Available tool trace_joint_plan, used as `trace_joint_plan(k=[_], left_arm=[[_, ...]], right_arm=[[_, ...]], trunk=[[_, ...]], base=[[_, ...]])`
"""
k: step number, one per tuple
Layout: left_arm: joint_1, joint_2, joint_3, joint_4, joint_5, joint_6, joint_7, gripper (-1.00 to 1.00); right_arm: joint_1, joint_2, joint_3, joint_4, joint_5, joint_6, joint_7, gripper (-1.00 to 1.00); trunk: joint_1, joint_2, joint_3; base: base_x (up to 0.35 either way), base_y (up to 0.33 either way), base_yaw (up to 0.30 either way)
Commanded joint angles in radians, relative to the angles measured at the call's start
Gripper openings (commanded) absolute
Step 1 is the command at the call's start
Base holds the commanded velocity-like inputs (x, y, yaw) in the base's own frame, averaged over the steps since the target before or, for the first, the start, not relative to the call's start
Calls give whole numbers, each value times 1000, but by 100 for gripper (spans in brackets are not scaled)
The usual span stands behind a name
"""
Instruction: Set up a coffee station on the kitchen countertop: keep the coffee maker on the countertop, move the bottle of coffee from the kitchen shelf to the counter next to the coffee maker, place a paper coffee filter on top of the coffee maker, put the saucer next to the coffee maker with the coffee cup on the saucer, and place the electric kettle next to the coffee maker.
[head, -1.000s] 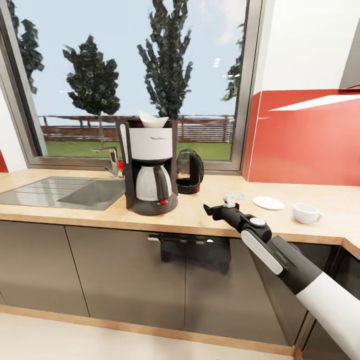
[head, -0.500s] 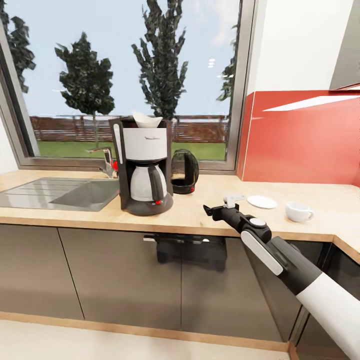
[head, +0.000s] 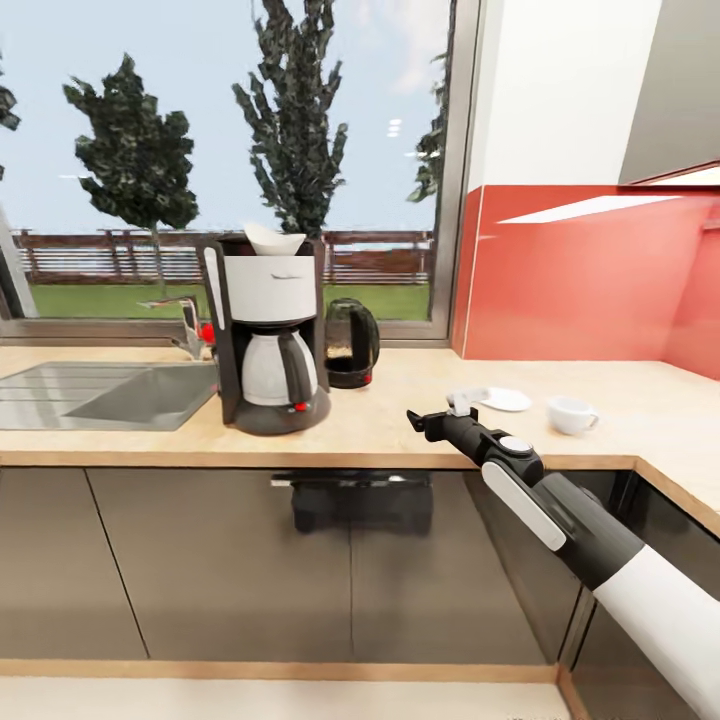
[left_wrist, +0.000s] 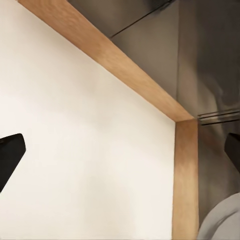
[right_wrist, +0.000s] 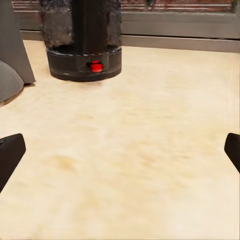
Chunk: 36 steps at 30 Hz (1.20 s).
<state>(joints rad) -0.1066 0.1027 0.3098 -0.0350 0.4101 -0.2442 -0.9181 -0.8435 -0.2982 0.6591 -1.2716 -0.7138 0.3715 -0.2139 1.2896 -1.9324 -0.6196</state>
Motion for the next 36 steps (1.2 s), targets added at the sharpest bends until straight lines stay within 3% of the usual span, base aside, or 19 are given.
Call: trace_joint_plan(k=[1,13,31,36], left_arm=[[-1,0,8,1,-8,-6,-2,100],[-1,0,9,1,-8,-6,-1,100],[-1,0,7,1,-8,-6,0,100],[-1,-1,6,1,-8,-6,-4,100]], right_arm=[[-2,-1,4,-2,-10,1,-10,100],[-2,-1,4,-2,-10,1,-10,100],[-2,-1,4,-2,-10,1,-10,100],[-2,-1,4,-2,-10,-1,-10,100]], trunk=[[0,-1,-1],[0,-1,-1],[0,-1,-1],[0,-1,-1]], base=[[0,275,-42],[0,259,-82],[0,20,-273],[0,0,-85]])
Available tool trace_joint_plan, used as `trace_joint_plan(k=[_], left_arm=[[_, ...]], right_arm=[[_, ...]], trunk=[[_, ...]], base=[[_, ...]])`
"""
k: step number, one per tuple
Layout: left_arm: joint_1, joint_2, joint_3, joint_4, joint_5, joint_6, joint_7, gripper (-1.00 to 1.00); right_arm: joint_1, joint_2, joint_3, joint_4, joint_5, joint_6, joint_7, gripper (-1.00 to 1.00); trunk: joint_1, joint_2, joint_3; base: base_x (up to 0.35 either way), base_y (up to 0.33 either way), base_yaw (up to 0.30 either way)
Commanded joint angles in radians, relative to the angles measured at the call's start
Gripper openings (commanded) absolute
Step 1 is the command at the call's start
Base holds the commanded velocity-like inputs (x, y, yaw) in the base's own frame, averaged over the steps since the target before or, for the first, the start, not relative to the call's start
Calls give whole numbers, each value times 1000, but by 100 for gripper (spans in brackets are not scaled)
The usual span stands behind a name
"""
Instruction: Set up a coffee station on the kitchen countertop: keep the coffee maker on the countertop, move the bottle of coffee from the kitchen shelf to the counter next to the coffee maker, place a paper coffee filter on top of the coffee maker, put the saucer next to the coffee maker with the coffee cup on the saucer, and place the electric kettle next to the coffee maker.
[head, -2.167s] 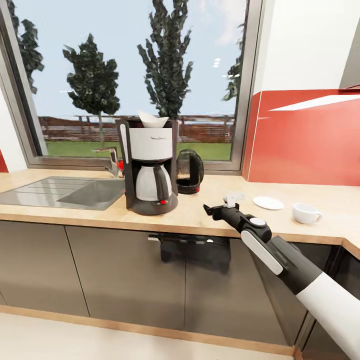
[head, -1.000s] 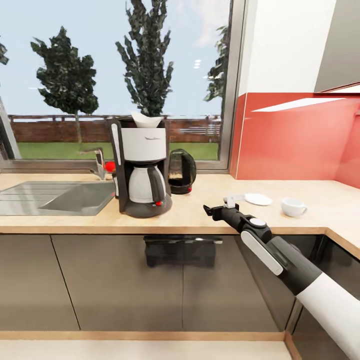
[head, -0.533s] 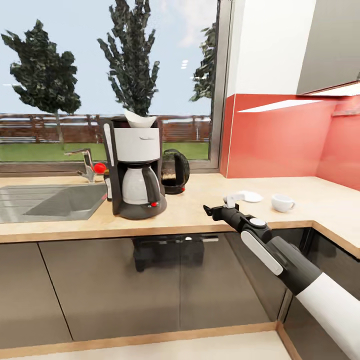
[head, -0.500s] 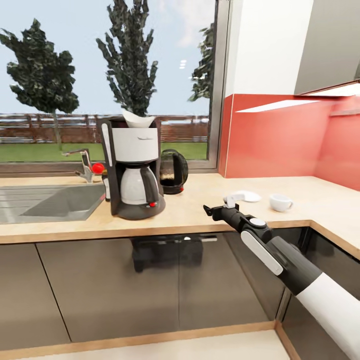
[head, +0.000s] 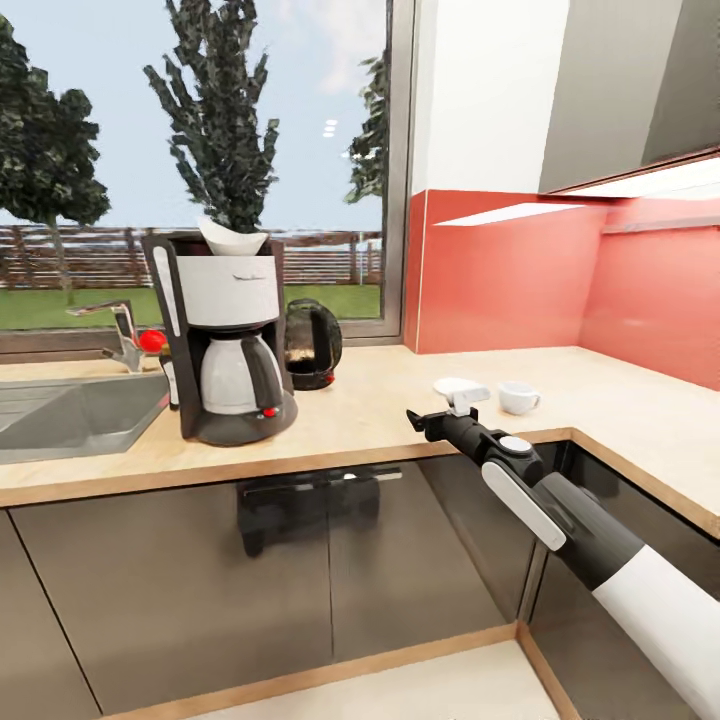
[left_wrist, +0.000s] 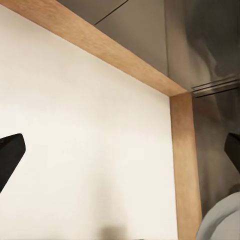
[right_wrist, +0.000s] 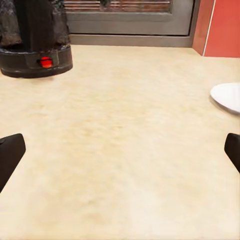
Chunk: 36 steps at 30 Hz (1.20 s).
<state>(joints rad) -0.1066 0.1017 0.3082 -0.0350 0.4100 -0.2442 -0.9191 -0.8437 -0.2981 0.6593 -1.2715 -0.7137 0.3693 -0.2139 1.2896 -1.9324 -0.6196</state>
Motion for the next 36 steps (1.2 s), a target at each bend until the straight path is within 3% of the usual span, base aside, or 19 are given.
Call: trace_joint_plan(k=[1,15,26,30,31,34,35,36], left_arm=[[-1,0,8,1,-8,-6,-3,100],[-1,-2,5,1,-9,-6,-1,100],[-1,0,5,1,-9,-6,-2,100],[-1,13,-3,-125,-11,10,-14,100],[-1,24,-35,-261,-12,90,-43,100],[-1,38,-71,-382,-12,194,-78,100],[-1,46,-90,-471,-12,271,-101,100],[-1,53,-109,-615,-13,382,-125,100]], right_arm=[[-1,-1,3,-2,-10,1,-10,100],[0,-1,3,-2,-10,1,-10,100],[0,-1,2,-2,-9,3,-10,100],[0,-5,2,-1,-16,7,-9,100],[0,-7,0,-7,-17,9,-7,100],[0,-13,-1,-16,-17,19,2,100],[0,-26,-2,-20,-17,34,14,100],[0,-54,-10,-30,-17,65,43,100]], trunk=[[0,-1,-1],[0,-1,-1],[0,-1,-1],[0,-1,-1],[0,-1,-1],[0,-1,-1],[0,-1,-1],[0,-1,-1]], base=[[0,0,-18],[-183,-152,-2],[-23,-19,0],[0,0,0],[0,0,0],[0,0,0],[0,0,0],[0,0,0]])
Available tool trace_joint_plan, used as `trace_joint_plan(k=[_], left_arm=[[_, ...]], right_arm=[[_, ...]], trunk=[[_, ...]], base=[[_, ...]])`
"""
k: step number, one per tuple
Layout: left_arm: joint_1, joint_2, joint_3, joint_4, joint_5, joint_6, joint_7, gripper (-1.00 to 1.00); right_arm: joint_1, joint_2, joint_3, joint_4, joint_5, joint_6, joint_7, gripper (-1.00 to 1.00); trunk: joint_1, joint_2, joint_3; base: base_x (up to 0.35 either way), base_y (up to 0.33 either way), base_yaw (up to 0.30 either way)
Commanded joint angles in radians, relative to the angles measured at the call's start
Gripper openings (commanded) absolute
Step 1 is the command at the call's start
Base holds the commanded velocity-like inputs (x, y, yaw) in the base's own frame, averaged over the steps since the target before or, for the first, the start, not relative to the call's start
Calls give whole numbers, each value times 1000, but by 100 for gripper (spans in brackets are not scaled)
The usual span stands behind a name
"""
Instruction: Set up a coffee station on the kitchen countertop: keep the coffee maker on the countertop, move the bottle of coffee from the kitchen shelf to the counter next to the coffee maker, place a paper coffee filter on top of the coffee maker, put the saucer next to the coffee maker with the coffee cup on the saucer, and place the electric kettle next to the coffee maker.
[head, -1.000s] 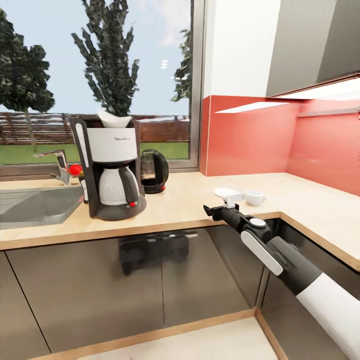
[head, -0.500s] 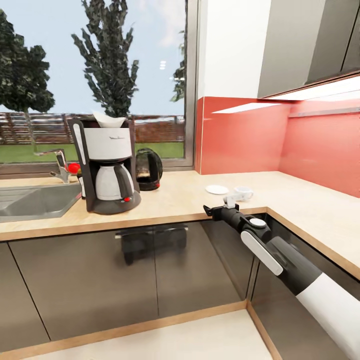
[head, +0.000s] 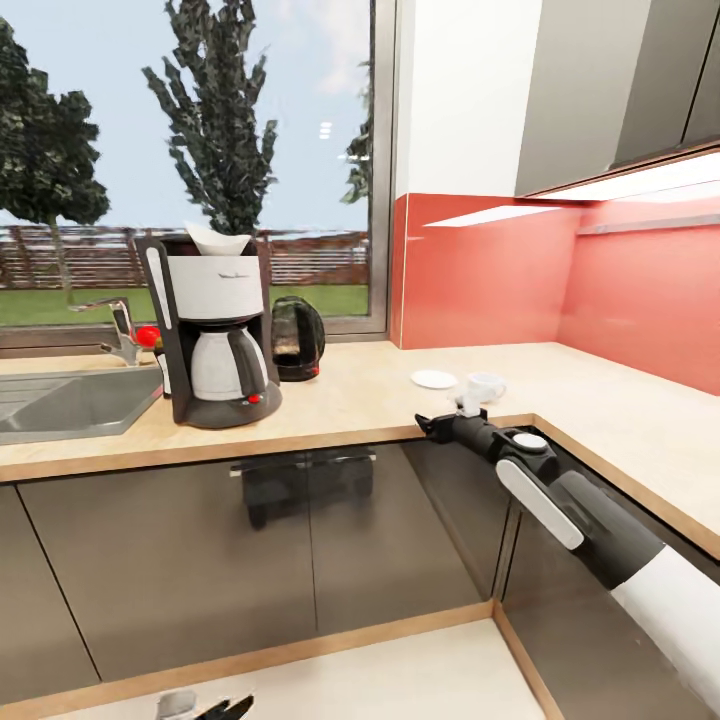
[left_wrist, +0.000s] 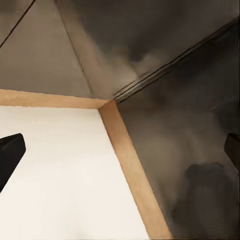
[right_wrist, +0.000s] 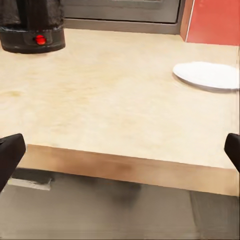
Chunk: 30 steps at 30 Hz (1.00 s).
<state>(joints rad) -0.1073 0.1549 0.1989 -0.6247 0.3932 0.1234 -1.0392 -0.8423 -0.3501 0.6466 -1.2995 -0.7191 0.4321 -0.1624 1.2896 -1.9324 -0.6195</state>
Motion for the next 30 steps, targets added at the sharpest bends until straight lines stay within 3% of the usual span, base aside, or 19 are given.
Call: trace_joint_plan(k=[1,3,4,6,9,11,13,14,15,18,20,21,23,24,25,26,28,29,30], left_arm=[[0,3,-8,-129,4,93,-14,100],[0,5,-14,-227,5,172,-20,100],[0,6,-20,-365,6,292,-25,100],[0,6,-24,-504,7,413,-27,100],[-1,5,-26,-693,9,577,-28,100],[-5,5,-26,-768,10,663,-28,100],[-59,3,-26,-848,17,785,-27,100],[-133,-3,-28,-872,28,827,-25,100],[-158,-5,-28,-876,33,835,-25,100],[-291,-23,-31,-848,57,860,-23,100],[-421,-77,-31,-755,64,866,-22,100],[-506,-120,-32,-681,66,868,-20,100],[-585,-161,-32,-604,67,869,-13,100],[-657,-201,-33,-523,67,869,8,100],[-821,-304,-32,-319,68,868,151,100],[-857,-328,-32,-279,70,866,199,100],[-895,-329,-32,-243,71,865,247,100],[-921,-329,-31,-220,72,863,276,100],[-928,-329,-31,-216,73,863,284,100]], right_arm=[[-1,-22,-26,-21,-11,32,15,100],[-1,-36,-77,-43,-11,75,35,100],[-1,-49,-164,-73,-12,164,66,100],[-2,-56,-235,-96,-10,266,112,100],[-5,-60,-285,-111,-7,357,182,100],[-7,-62,-298,-114,-6,381,205,100],[-14,-63,-311,-118,-4,409,230,100],[-18,-65,-316,-120,-4,421,239,100],[-19,-65,-318,-120,-4,427,241,100],[-32,-82,-348,-121,-4,486,248,100],[-67,-91,-405,-121,-7,524,251,100],[-92,-97,-439,-119,-9,540,252,100],[-116,-106,-462,-118,-10,550,253,100],[-137,-118,-477,-116,-10,557,253,100],[-197,-165,-498,-112,-11,567,254,100],[-212,-177,-501,-110,-11,568,254,100],[-226,-197,-505,-104,-11,570,255,100],[-234,-234,-511,-99,-11,571,256,100],[-237,-250,-516,-97,-12,571,256,100]], trunk=[[0,-1,-1],[0,-1,-1],[0,-1,-1],[0,-1,-1],[0,-1,-1],[0,-1,-1],[0,-1,-1],[0,-1,-1],[0,-1,-1],[0,-1,-1],[0,-1,-1],[0,-1,-1],[0,-1,-1],[0,-1,-1],[0,-1,-1],[0,-1,-1],[0,-1,-1],[0,-1,-1],[0,-1,-1]], base=[[0,0,0],[0,0,0],[0,0,0],[0,0,0],[0,0,0],[0,0,0],[0,0,0],[0,0,0],[0,0,0],[0,0,0],[0,0,0],[0,0,0],[0,0,0],[0,0,0],[0,0,0],[0,0,0],[0,0,0],[0,0,0],[0,0,0]])
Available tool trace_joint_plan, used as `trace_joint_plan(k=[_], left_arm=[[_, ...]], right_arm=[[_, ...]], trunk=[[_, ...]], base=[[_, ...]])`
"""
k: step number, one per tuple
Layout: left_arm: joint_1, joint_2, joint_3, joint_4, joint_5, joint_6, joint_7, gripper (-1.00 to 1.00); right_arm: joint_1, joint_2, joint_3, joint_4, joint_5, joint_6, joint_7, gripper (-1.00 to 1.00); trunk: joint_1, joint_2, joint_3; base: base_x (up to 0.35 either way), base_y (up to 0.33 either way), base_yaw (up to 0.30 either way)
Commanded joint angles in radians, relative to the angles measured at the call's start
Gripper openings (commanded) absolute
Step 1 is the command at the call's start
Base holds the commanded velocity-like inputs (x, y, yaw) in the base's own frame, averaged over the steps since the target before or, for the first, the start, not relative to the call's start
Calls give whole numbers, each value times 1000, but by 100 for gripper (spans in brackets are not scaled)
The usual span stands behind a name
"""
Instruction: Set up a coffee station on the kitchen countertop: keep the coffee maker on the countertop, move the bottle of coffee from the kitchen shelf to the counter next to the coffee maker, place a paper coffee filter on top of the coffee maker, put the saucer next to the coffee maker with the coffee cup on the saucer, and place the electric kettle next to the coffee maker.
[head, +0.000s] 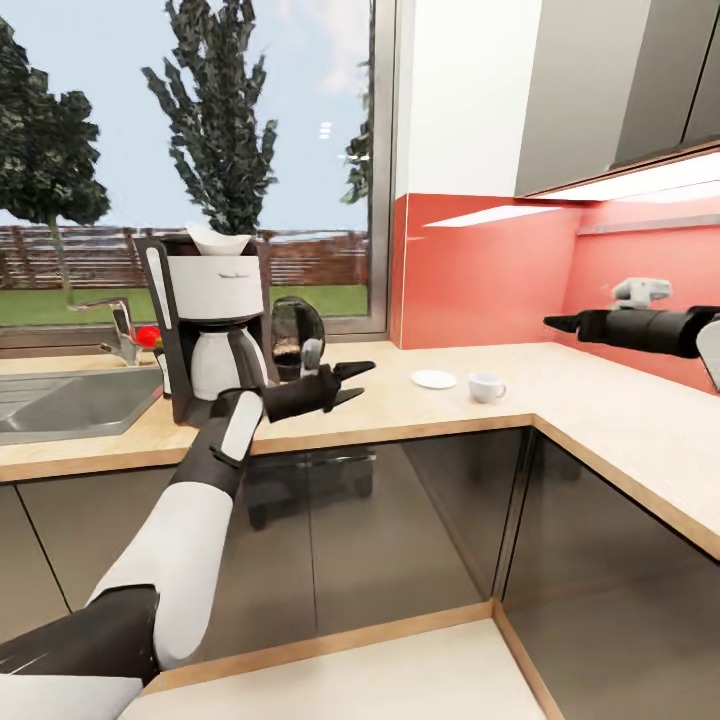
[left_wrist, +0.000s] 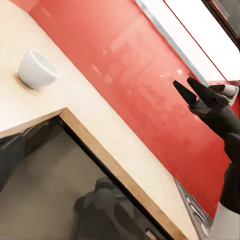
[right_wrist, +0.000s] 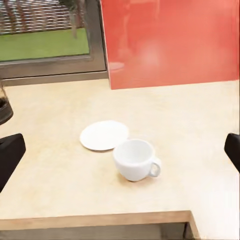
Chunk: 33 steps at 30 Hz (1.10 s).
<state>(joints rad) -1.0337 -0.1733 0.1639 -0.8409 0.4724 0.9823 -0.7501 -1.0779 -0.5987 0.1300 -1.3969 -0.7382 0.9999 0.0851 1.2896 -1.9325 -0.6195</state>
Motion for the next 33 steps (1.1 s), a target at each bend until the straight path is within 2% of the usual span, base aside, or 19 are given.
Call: trace_joint_plan(k=[1,7,12,15,23,26,30,33], left_arm=[[-4,-1,5,2,-6,3,-3,100],[-12,-1,15,5,-3,-2,-5,100],[-13,-1,18,7,-3,-2,-6,100],[-13,-1,19,8,-3,-2,-8,100],[-13,-1,20,8,-3,-2,-9,100],[-13,-1,20,9,-3,-2,-9,100],[-13,-1,20,10,-3,-2,-9,100],[-13,-1,20,10,-3,-2,-9,100]], right_arm=[[-2,-7,-1,0,7,3,9,100],[-1,-39,-32,3,7,4,9,100],[4,-46,-35,40,6,4,8,100],[5,-63,-37,94,6,4,9,100],[6,-74,-38,156,5,3,15,100],[5,-75,-38,184,6,4,62,100],[-1,-94,-40,270,6,4,150,100],[-4,-104,-39,308,5,5,181,100]], trunk=[[0,-1,-1],[0,-1,-1],[0,-1,-1],[0,-1,-1],[0,-1,-1],[0,-1,-1],[0,-1,-1],[0,-1,-1]], base=[[0,0,0],[0,0,0],[0,0,0],[26,-21,0],[130,-104,0],[42,-31,0],[92,-10,0],[226,-3,0]])
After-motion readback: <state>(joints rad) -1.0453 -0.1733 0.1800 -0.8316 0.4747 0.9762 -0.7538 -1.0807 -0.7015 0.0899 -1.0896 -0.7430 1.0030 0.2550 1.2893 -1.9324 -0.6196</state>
